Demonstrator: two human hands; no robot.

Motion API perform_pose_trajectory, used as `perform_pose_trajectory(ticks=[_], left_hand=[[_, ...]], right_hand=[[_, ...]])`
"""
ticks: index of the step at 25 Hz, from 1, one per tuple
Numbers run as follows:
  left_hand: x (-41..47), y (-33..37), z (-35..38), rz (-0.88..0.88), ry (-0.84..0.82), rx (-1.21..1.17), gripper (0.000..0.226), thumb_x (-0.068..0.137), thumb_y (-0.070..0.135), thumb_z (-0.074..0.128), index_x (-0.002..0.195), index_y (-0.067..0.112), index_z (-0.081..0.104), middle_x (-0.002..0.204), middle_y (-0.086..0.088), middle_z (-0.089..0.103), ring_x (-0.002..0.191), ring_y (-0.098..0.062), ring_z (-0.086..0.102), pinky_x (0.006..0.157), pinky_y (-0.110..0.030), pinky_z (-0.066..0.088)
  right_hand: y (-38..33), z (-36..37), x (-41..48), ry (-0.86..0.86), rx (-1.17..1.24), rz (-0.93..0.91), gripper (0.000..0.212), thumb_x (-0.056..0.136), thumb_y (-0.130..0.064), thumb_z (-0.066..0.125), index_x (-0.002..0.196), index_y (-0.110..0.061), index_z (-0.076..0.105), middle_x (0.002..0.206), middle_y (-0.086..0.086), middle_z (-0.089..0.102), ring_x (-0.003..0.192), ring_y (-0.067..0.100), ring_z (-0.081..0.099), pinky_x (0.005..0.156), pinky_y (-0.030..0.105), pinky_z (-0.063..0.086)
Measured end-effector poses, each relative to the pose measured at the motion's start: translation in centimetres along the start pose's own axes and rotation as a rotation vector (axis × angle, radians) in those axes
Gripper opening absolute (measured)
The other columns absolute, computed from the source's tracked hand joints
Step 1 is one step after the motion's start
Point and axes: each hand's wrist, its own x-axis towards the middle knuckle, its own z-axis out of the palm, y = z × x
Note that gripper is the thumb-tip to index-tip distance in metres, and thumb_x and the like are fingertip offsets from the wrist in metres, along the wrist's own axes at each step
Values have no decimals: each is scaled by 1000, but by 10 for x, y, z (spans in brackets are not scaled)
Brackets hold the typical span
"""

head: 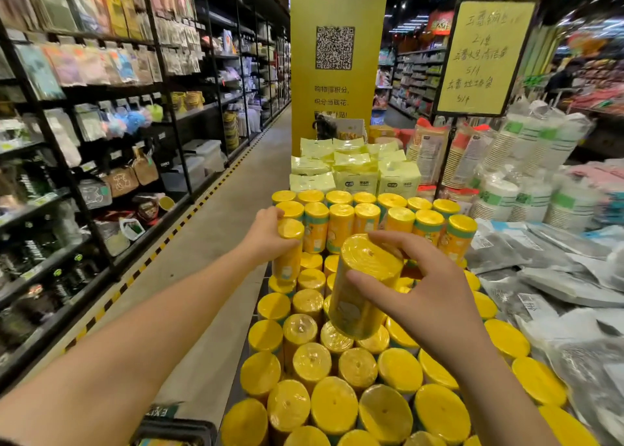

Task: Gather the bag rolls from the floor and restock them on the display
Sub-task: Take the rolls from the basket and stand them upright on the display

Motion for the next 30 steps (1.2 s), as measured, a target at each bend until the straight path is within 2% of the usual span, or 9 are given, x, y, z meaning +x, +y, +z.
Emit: perform_pose_trajectory(ticks=[5,11,14,19,21,23,25,27,30], left_hand=[[39,-21,26,-31,6,-62,79,76,29,85,140,16,41,138,-9,40,123,-24,50,100,-36,50],[45,-33,44,28,-5,-22,49,91,26,73,130,19,45,140,-7,33,107,-16,49,89,-27,45],[44,-41,46,75,-43,27,48,91,29,73,130,22,45,140,-5,32,123,-24,47,100,-34,47],[19,-24,33,121,-13,45,64,92,37,69,149,29,39,156,-5,21,148,-28,19,117,-43,31],[-9,-8,31,248,97,26,56,96,32,64,148,30,42,148,-5,33,142,-23,30,113,-38,34],[-37,1,37,149,143,-197,44,98,27,60,140,30,49,124,2,52,116,-14,54,99,-34,48],[-54,8,48,-181,-82,-595,43,98,26,61,138,28,46,111,5,64,99,-12,66,88,-39,59],[-57,9,66,-360,-302,-872,54,97,18,63,143,29,36,117,1,67,103,-14,69,85,-35,61],[-48,7,86,-402,-298,-1130,76,95,4,65,155,25,24,130,-6,63,115,-21,67,95,-40,57]], right_hand=[[16,-5,0,18,-65,50,69,63,-83,66,123,-49,63,123,-32,60,119,-6,54,88,21,52],[30,5,5,-11,-60,94,66,65,-82,68,122,-49,64,121,-33,60,116,-6,56,87,21,52],[35,17,13,-33,-33,126,66,61,-75,71,121,-47,65,118,-33,60,114,-10,54,84,15,49],[49,43,56,-88,-102,171,56,69,-67,77,118,-45,63,115,-33,56,106,-6,53,76,13,44],[60,58,81,-83,-136,169,54,72,-62,80,118,-42,62,117,-26,58,107,-1,52,78,19,45],[71,77,105,-55,-134,172,52,74,-56,82,118,-39,61,118,-21,60,108,3,53,81,24,46],[83,100,124,-36,-115,178,49,75,-51,83,115,-35,61,118,-17,61,107,6,54,82,26,45],[95,124,134,-25,-102,194,46,74,-48,84,111,-34,59,115,-14,61,107,8,55,80,26,42],[114,153,139,-1,-61,237,45,74,-45,85,108,-33,57,114,-12,60,107,11,54,78,25,40]])
